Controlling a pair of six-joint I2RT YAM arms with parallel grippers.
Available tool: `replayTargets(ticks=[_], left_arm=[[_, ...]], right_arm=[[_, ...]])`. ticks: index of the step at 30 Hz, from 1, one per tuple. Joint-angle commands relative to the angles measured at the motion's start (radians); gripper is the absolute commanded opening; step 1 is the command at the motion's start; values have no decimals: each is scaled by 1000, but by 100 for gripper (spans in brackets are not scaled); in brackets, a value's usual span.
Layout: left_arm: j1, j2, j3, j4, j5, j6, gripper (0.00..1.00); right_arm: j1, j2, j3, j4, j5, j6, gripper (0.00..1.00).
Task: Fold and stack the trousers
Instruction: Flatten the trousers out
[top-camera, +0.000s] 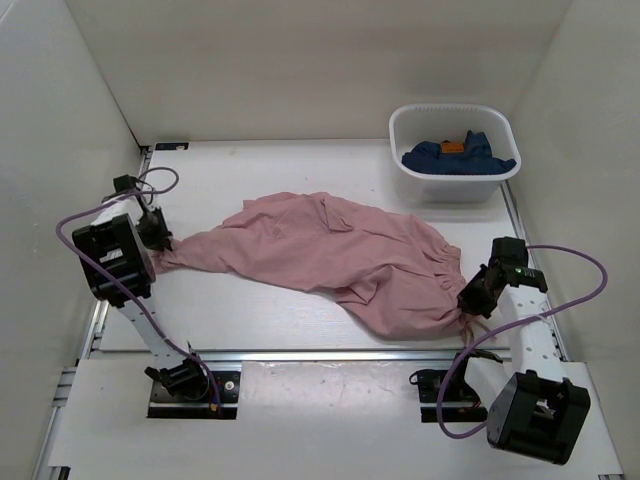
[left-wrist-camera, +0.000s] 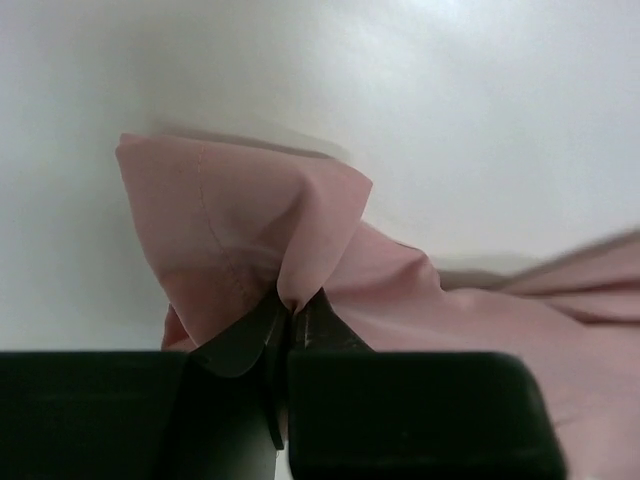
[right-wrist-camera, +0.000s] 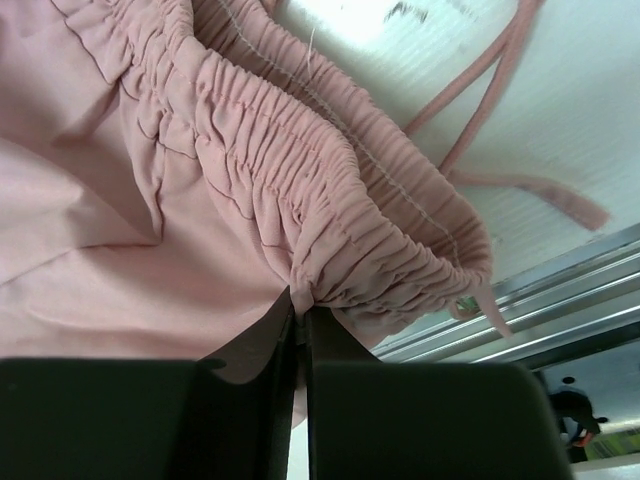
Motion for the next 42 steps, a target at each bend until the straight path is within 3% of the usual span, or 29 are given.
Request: replayTargets(ticks=[1,4,5,7,8,9,13,14,15,16,17,19,21,25,28,32,35,39,42], left_arm=[[-63,-258,-34,-74,85,-5,14],[-268,-400,93,-84,79,-5,14],[-413,-400,143,-95,68,-5,14],[-555,-370,355,-95,56,-5,14],[-618,-291,443,-95,56,-5,14],[-728,-235,646,-95,46,-5,14],[-914,102,1158,-37,14,-5,14],[-937,183,1194,3,14,-5,45],[-966,207,1194,41,14,-5,69],[-979,224,1181,67,-19,-5,93],[-988,254,1181,86,-59,-5,100],[-988,255,1111,86,-159,-5,100],[-910,185,1037,86,-185,-5,100],[-728,51,844,86,-185,-5,100],[-640,-50,598,74,-129,-5,100],[-649,-97,265,-32,-31,-5,100],[-716,-166,28,26,-9,-5,100],[-767,-224,-118,153,-38,-5,100],[-778,-180,-119,196,-110,-5,100]], right_arm=[[8,-32,-40,-9,-64,0,4],[17,-54,-86,0,-94,20,4],[17,-54,-86,0,-107,29,3],[26,-54,-102,0,-107,30,3],[26,-42,-102,0,-107,30,3],[40,-41,-102,0,-107,30,3],[52,11,-58,-24,-81,10,3],[63,21,-45,-24,-67,-1,3],[63,38,-33,-33,-67,-10,3],[74,38,-7,-34,-58,-10,3],[74,53,5,-43,-58,-19,3],[83,64,36,-43,-58,-30,3],[83,75,48,-52,-48,-41,3],[83,75,49,-52,-48,-50,3],[83,75,49,-41,-58,-50,3],[83,75,49,-32,-58,-50,3],[83,75,49,-32,-58,-50,3],[83,75,38,-32,-48,-50,3],[83,66,27,-41,-38,-50,3]])
